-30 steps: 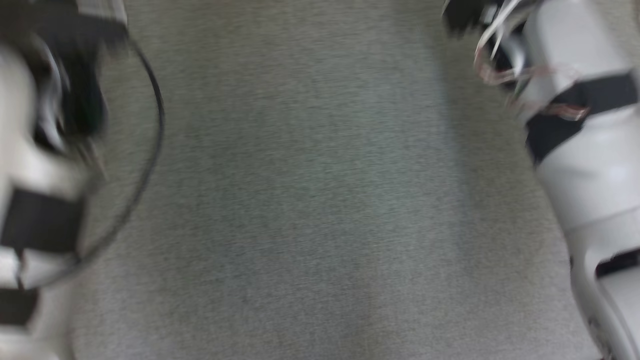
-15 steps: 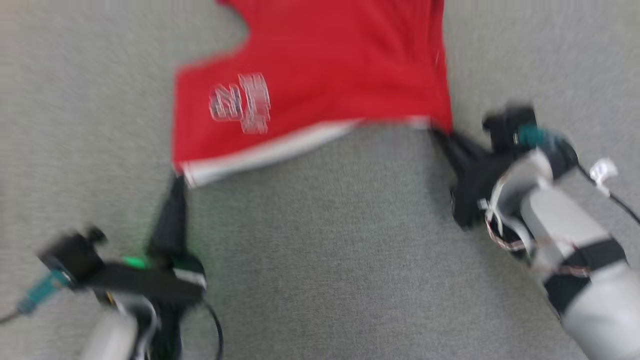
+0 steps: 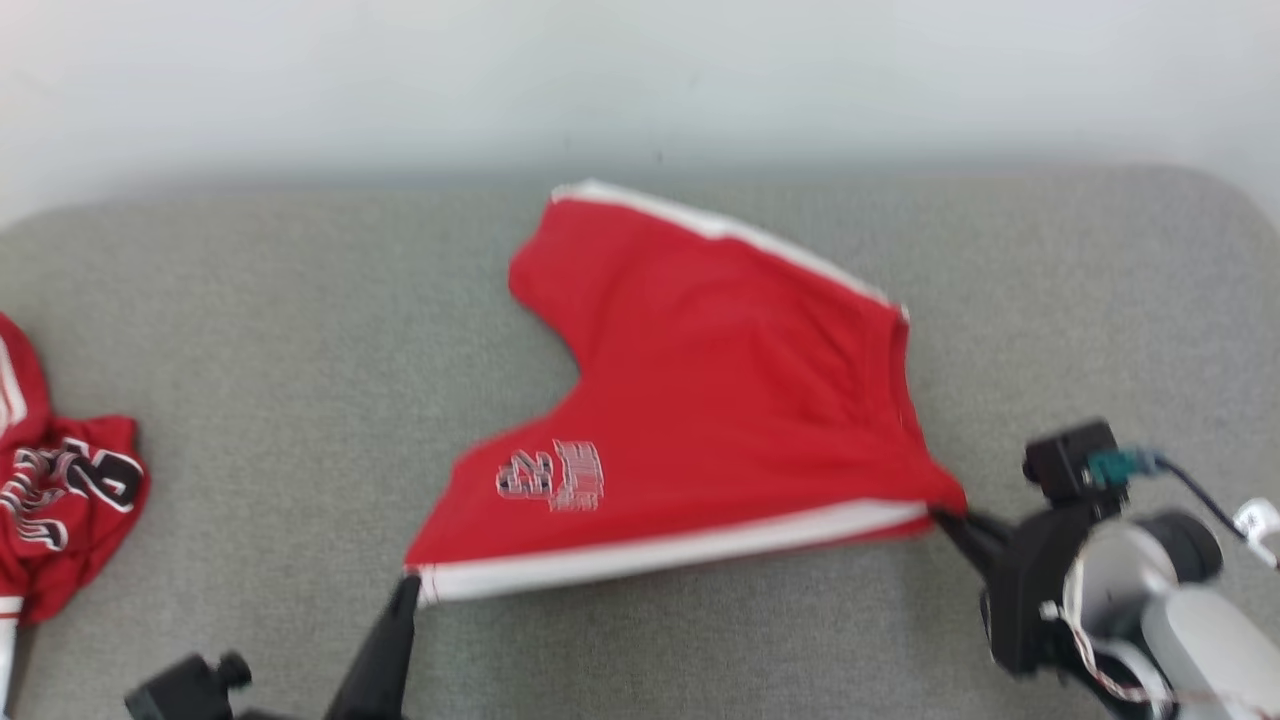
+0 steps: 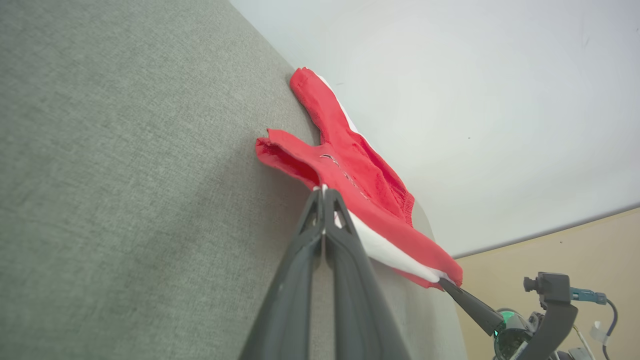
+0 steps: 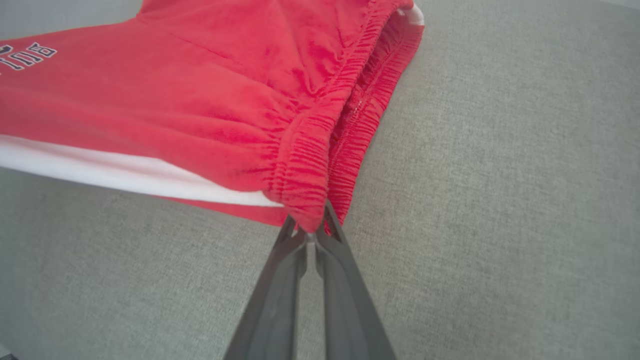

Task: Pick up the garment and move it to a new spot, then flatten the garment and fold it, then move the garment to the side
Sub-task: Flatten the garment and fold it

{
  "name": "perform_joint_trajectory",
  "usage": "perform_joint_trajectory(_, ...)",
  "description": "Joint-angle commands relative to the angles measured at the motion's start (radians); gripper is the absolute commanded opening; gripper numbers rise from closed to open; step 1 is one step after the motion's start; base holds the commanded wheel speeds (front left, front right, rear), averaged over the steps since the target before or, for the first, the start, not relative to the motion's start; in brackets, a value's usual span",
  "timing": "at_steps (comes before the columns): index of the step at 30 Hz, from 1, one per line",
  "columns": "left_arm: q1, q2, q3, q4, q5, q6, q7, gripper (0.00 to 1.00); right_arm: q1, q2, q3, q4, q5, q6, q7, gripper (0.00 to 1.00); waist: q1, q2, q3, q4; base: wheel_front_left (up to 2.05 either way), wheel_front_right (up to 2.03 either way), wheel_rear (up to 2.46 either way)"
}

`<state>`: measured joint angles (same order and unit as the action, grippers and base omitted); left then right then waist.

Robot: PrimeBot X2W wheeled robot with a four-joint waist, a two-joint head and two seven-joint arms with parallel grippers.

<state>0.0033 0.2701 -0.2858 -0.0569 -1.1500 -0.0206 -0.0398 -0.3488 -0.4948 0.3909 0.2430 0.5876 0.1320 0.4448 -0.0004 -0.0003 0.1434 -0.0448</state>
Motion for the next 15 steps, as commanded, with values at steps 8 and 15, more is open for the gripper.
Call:
perform_joint_trajectory(8, 0.185, 0.045, -0.035, -0.151, -0.035, 0.076, 0.080, 0.00, 0.269, 0.046, -0.160, -0.219, -0.037, -0.003, 0.207, 0.00, 0.0004, 0.0003, -0.084, -0.002, 0.00, 0.00, 0.00)
perform_joint_trajectory(15, 0.218, 0.063, -0.031, -0.202, -0.007, 0.104, 0.069, 0.00, 0.420, 0.137, -0.301, -0.380, -0.091, -0.003, 0.338, 0.00, 0.0004, 0.0003, -0.057, -0.018, 0.00, 0.00, 0.00)
